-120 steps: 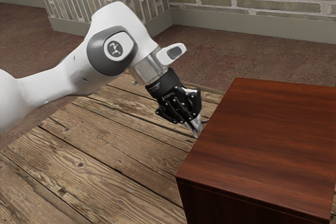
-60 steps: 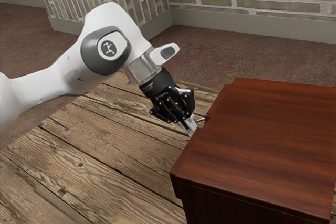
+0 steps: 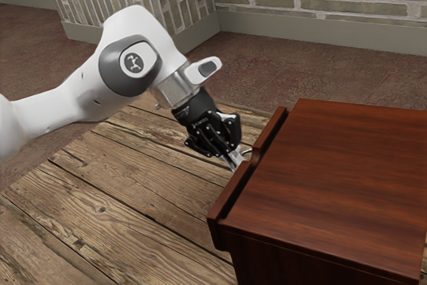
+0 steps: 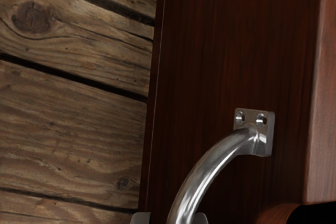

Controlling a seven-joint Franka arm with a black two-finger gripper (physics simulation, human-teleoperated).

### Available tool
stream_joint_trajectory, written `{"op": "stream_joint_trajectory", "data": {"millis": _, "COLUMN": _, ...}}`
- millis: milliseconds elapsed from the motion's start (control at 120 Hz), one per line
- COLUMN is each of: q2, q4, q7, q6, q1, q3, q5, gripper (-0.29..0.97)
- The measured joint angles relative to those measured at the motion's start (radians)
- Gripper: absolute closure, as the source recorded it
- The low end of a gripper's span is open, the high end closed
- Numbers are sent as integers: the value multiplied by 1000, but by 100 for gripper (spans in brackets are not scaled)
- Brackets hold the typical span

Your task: Pull the drawer handle with one arm to open the drawer

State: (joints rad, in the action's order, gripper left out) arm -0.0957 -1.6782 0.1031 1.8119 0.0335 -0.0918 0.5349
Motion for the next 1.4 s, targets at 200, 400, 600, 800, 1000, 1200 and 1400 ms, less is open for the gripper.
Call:
{"op": "stream_joint_trajectory", "data": {"millis": 200, "q2": 8, "q4": -8, "q7": -4, "q6": -1, "q1": -1, "q3": -16, "q5": -1, "gripper": 70}}
{"op": "stream_joint_trajectory", "data": {"millis": 400, "q2": 12, "q4": -17, "q7": -11, "q6": 0, "q1": -5, "q3": -23, "q5": -2, "gripper": 70}}
{"op": "stream_joint_trajectory", "data": {"millis": 600, "q2": 18, "q4": -30, "q7": -18, "q6": 0, "q1": -2, "q3": -31, "q5": -2, "gripper": 70}}
{"op": "stream_joint_trajectory", "data": {"millis": 800, "q2": 31, "q4": -44, "q7": -24, "q6": 0, "q1": 3, "q3": -50, "q5": -2, "gripper": 70}}
{"op": "stream_joint_trajectory", "data": {"millis": 1000, "q2": 34, "q4": -45, "q7": -31, "q6": 0, "q1": 1, "q3": -76, "q5": -3, "gripper": 70}}
{"op": "stream_joint_trajectory", "data": {"millis": 1200, "q2": 58, "q4": -76, "q7": -37, "q6": 0, "q1": 4, "q3": -106, "q5": -8, "gripper": 70}}
{"op": "stream_joint_trajectory", "data": {"millis": 1400, "q2": 68, "q4": -88, "q7": -45, "q6": 2, "q1": 0, "q3": -125, "q5": -9, "gripper": 70}}
